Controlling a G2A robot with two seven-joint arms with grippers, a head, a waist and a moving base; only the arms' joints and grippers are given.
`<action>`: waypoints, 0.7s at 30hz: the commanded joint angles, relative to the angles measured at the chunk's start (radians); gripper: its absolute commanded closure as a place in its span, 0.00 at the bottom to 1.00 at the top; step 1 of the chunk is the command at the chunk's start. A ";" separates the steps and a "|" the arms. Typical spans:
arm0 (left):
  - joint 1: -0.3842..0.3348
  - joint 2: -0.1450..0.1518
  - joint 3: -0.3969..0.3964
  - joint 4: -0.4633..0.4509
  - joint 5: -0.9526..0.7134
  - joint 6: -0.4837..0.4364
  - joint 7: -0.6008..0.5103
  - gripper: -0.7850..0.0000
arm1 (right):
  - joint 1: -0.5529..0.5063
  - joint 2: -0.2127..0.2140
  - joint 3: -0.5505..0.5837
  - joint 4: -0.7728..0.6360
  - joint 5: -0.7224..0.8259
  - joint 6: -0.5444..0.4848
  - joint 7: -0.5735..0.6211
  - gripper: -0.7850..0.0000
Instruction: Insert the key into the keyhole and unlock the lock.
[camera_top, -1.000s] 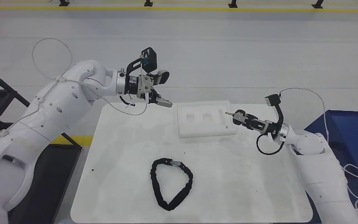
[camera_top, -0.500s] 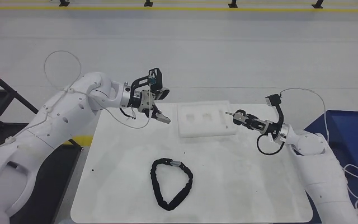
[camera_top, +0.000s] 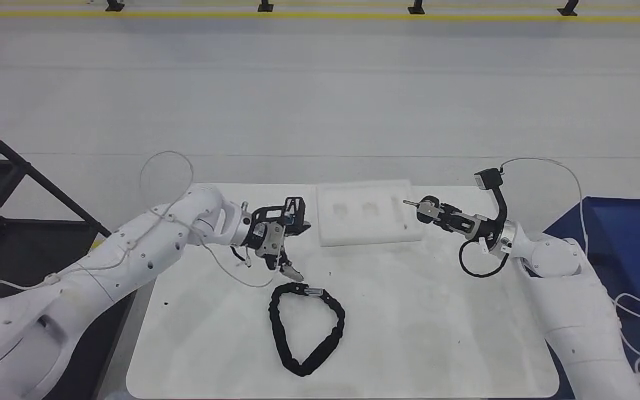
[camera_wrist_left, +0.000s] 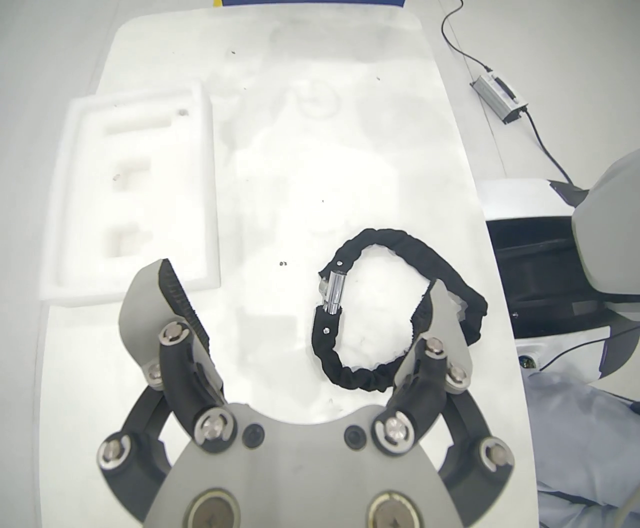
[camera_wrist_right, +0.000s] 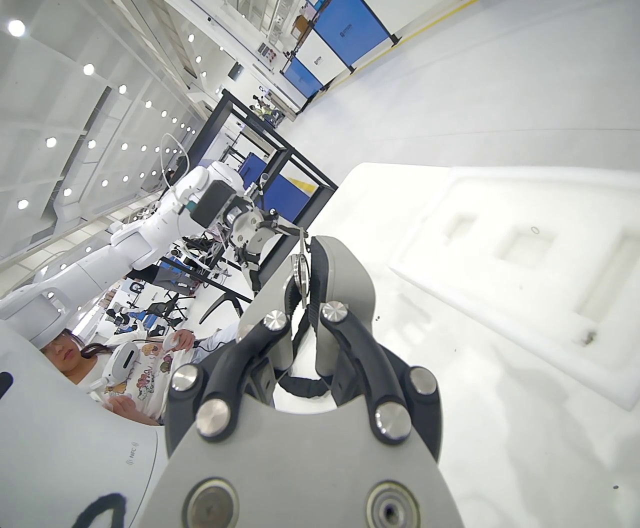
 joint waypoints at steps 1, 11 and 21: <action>0.019 -0.008 -0.001 0.006 0.051 0.000 0.025 0.00 | 0.000 0.000 0.000 0.000 0.000 0.000 0.000 1.00; 0.062 -0.045 -0.001 0.036 0.227 0.000 0.081 0.00 | 0.000 0.000 0.000 0.000 0.000 0.000 0.000 1.00; 0.062 -0.045 -0.001 0.036 0.227 0.000 0.081 0.00 | 0.000 0.000 0.000 0.000 0.000 0.000 0.000 1.00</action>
